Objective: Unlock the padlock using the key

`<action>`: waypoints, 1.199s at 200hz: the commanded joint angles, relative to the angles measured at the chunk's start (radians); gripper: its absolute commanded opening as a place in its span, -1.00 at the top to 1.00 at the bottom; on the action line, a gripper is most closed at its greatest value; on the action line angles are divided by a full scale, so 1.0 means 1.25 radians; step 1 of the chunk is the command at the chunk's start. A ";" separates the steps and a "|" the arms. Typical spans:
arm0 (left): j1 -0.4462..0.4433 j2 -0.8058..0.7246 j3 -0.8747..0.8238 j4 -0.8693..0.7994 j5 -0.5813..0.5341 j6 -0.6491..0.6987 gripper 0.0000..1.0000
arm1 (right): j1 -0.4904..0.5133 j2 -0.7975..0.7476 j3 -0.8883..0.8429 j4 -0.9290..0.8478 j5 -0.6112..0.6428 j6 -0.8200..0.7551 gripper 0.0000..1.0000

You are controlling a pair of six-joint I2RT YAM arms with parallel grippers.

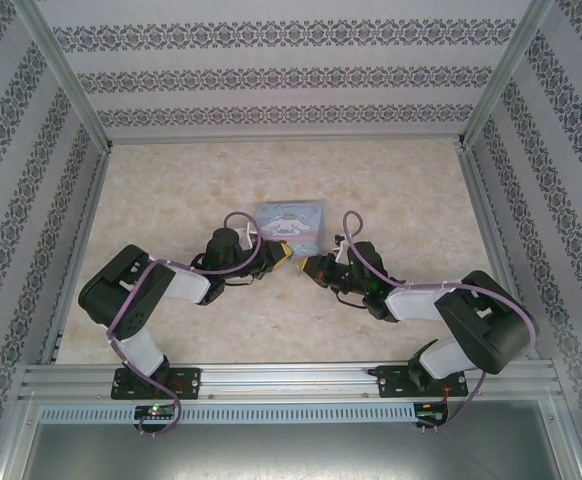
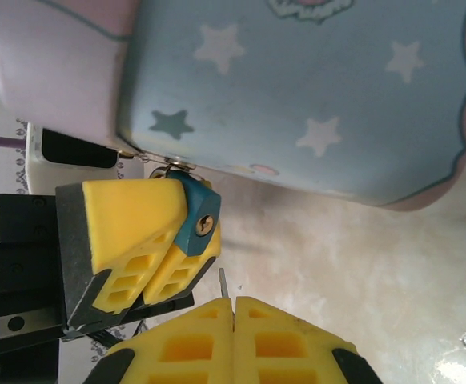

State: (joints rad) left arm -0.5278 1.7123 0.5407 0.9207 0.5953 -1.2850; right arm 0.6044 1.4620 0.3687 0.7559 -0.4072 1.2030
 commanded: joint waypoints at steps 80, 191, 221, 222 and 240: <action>0.009 -0.003 -0.006 0.059 0.015 -0.007 1.00 | -0.021 0.041 0.054 0.021 -0.005 0.006 1.00; 0.008 -0.002 -0.007 0.061 0.013 -0.010 1.00 | -0.021 0.059 0.083 0.028 -0.013 0.013 1.00; 0.007 -0.003 -0.008 0.058 0.014 -0.006 1.00 | -0.019 0.056 0.090 0.031 -0.016 0.018 1.00; 0.007 -0.003 -0.008 0.058 0.014 -0.006 1.00 | -0.019 0.056 0.090 0.031 -0.016 0.019 1.00; 0.007 -0.003 -0.008 0.057 0.013 -0.006 1.00 | -0.016 0.052 0.095 0.031 -0.018 0.022 1.00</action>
State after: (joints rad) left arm -0.5217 1.7123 0.5343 0.9279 0.5911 -1.2884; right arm 0.5907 1.5288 0.4488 0.7509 -0.4160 1.2152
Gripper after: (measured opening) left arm 0.106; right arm 0.065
